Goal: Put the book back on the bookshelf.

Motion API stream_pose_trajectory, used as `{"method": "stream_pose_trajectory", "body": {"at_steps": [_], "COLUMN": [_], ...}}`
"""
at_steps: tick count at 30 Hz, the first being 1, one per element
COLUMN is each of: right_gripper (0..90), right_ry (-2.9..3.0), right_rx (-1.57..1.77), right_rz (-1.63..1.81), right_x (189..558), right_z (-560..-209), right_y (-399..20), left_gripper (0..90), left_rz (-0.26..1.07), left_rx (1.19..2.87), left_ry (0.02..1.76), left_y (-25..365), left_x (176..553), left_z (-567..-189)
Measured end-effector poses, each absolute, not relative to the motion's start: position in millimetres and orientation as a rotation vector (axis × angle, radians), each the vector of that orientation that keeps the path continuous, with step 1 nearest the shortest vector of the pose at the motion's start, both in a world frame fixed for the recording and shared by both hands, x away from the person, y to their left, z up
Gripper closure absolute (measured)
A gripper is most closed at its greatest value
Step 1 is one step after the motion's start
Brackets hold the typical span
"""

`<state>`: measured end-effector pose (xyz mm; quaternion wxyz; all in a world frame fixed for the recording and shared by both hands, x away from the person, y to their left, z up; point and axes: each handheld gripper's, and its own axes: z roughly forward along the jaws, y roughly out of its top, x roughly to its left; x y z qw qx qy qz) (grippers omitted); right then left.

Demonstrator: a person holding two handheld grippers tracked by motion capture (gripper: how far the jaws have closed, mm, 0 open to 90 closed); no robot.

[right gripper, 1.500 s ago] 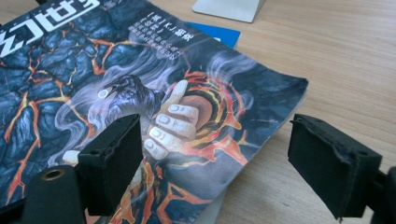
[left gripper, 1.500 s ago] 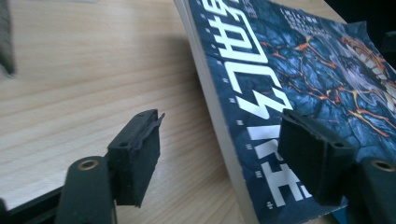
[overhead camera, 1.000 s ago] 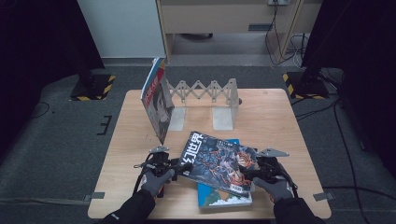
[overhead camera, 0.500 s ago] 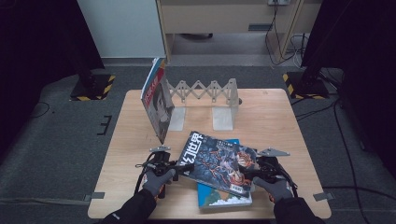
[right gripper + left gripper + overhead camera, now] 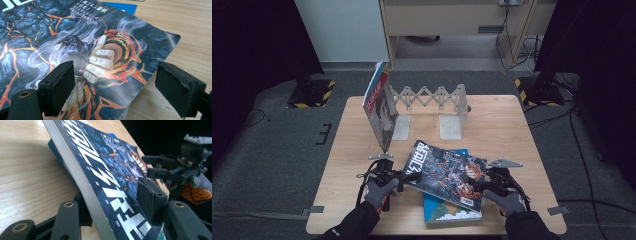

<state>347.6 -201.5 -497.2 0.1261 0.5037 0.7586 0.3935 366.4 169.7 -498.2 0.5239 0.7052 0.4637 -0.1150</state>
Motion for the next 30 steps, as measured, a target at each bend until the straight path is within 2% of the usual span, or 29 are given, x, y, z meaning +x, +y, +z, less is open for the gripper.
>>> {"method": "stream_pose_trajectory", "body": {"at_steps": [7, 15, 30], "right_gripper": [15.9, 15.0, 15.2], "right_ry": [2.213, 2.213, 2.111], "right_rx": [1.461, 1.459, 1.539], "right_rz": [1.143, 1.144, 1.104], "right_x": [347.7, 348.6, 353.6], "right_z": [-496.7, -493.8, -491.5], "right_y": [-200.8, -202.9, -234.0], "left_gripper": [64.1, 70.6, 80.7], "left_rz": [-0.321, -0.331, -0.341], "left_rx": [1.672, 1.658, 1.586], "left_ry": [1.118, 1.107, 1.086], "left_y": [172.5, 171.5, 173.1], "left_x": [366.1, 365.0, 370.5], "left_z": [-494.6, -479.6, -450.8]}}
